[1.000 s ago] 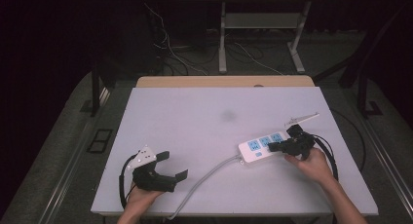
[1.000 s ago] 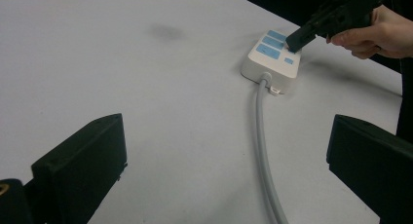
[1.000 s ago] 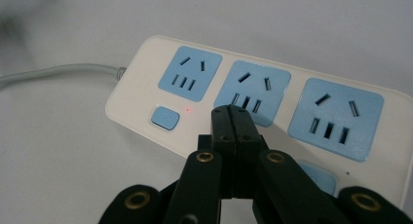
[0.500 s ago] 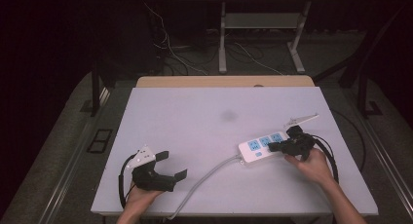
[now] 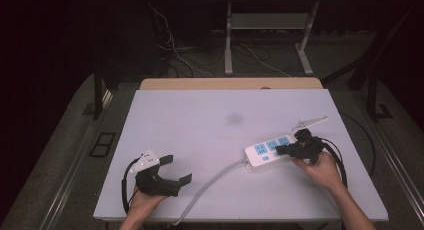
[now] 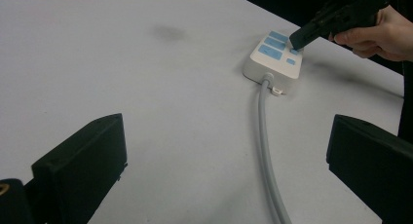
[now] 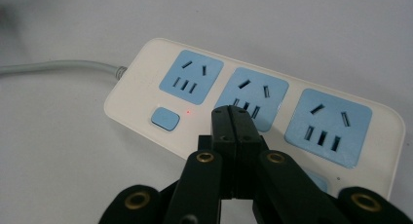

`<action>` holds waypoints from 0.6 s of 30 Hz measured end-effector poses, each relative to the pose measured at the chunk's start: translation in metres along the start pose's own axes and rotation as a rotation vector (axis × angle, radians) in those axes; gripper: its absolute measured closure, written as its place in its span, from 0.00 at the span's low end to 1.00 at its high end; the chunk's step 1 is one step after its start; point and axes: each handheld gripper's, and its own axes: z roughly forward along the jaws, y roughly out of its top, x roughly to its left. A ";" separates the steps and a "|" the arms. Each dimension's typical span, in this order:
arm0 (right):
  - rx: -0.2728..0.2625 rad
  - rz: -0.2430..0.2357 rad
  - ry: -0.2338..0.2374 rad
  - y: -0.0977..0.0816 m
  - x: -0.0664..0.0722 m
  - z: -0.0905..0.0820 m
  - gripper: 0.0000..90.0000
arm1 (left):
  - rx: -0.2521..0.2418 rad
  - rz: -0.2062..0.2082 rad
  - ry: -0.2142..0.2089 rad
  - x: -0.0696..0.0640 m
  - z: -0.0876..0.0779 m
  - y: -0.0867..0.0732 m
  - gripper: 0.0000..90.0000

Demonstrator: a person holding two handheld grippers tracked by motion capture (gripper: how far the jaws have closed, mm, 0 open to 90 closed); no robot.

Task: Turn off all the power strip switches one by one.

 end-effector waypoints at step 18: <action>-0.087 0.003 0.059 0.011 0.009 -0.030 1.00 | -0.007 -0.006 0.007 0.001 -0.001 0.000 0.00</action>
